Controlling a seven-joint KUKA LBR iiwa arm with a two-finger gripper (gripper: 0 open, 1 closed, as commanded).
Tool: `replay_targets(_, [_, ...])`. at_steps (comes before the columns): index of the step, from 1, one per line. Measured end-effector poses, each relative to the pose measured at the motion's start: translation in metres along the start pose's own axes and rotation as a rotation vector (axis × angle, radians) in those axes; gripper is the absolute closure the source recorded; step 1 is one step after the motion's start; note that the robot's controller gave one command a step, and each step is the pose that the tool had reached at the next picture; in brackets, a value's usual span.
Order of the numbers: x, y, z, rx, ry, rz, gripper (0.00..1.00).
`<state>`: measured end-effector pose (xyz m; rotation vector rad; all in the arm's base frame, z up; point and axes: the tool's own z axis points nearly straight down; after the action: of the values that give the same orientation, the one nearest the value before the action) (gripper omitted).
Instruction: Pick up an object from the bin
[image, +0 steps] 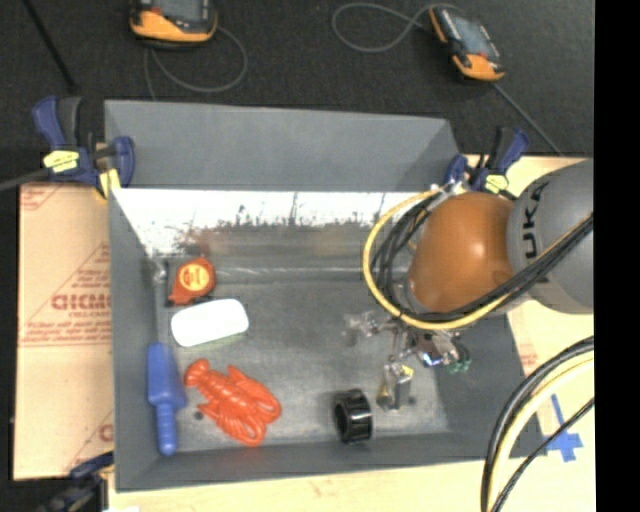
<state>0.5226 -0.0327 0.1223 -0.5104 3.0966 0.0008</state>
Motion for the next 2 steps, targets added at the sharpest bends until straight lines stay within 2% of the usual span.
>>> replay_targets(1, [0.015,0.004,0.01,0.001,-0.007,-0.023,0.0])
replay_targets(2, [0.028,0.011,0.038,0.001,0.002,-0.288,0.0])
